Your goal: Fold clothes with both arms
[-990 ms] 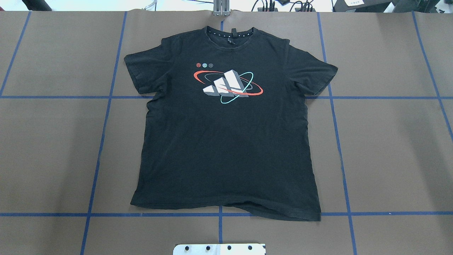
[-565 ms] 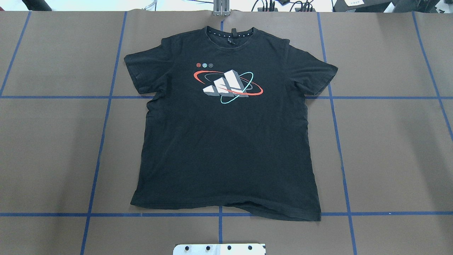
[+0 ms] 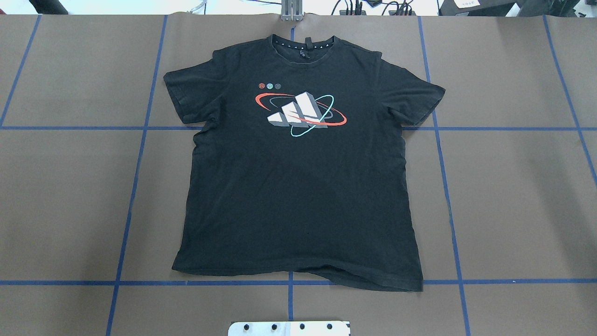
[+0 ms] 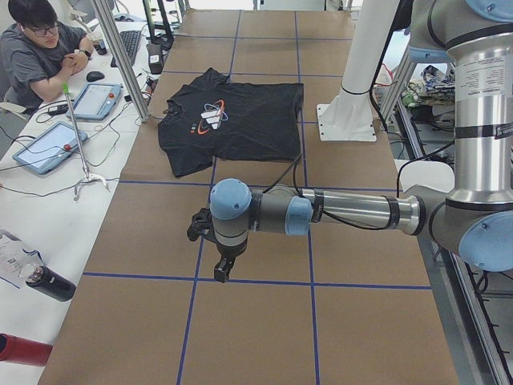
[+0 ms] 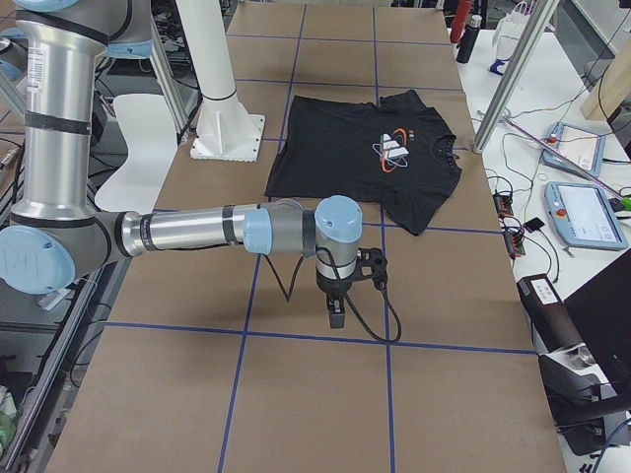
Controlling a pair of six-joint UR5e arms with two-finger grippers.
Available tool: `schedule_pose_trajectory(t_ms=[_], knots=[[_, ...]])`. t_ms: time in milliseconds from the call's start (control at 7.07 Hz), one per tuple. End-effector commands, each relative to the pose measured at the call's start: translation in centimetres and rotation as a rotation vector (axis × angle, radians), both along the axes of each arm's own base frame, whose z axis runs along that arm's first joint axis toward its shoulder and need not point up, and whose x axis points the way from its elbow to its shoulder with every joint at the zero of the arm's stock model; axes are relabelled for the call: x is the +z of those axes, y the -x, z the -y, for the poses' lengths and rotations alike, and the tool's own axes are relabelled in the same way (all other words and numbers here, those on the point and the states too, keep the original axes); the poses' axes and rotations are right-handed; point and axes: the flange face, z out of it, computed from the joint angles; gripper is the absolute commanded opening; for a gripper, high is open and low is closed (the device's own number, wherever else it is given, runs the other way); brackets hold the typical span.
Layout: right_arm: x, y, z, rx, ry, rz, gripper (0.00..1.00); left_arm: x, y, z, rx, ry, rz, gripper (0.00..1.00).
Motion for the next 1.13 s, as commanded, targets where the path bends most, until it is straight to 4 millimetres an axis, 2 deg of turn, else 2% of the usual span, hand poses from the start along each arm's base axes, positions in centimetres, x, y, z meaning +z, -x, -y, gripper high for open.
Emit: schedule_pose_trajectory(t_ms=[0,141,283,424,565,707,848,990], knots=[[-5.5,0.8,4.5,-0.012,-0.116,0.006,1.0,-3.4,0.3,1.6,-0.011,-0.182,0.037,1.0],[-8.3,1.2,7.6,-0.018,-0.171,0.007,1.0,-5.6,0.4,2.6,-0.016,-0.326,0.041,1.0],[-10.0,1.9,9.3,-0.03,-0.204,0.011,1.0,-8.5,0.3,4.5,-0.027,-0.499,0.042,1.0],[-11.1,2.3,10.3,-0.032,-0.235,0.014,1.0,-11.0,0.3,5.5,-0.076,-0.58,0.02,1.0],[-10.1,2.3,10.5,-0.03,-0.247,0.015,1.0,-13.1,-0.1,8.5,-0.23,-0.438,-0.085,1.0],[-9.2,2.4,10.8,-0.019,-0.261,0.019,1.0,-13.9,-0.8,9.5,-0.29,-0.365,-0.145,1.0],[-9.2,2.5,11.2,0.014,-0.25,0.026,1.0,-14.0,-1.7,9.8,-0.276,-0.363,-0.154,1.0],[-9.1,3.7,11.8,0.008,-0.295,0.031,1.0,-15.3,-1.7,9.5,-0.266,-0.445,-0.161,1.0]])
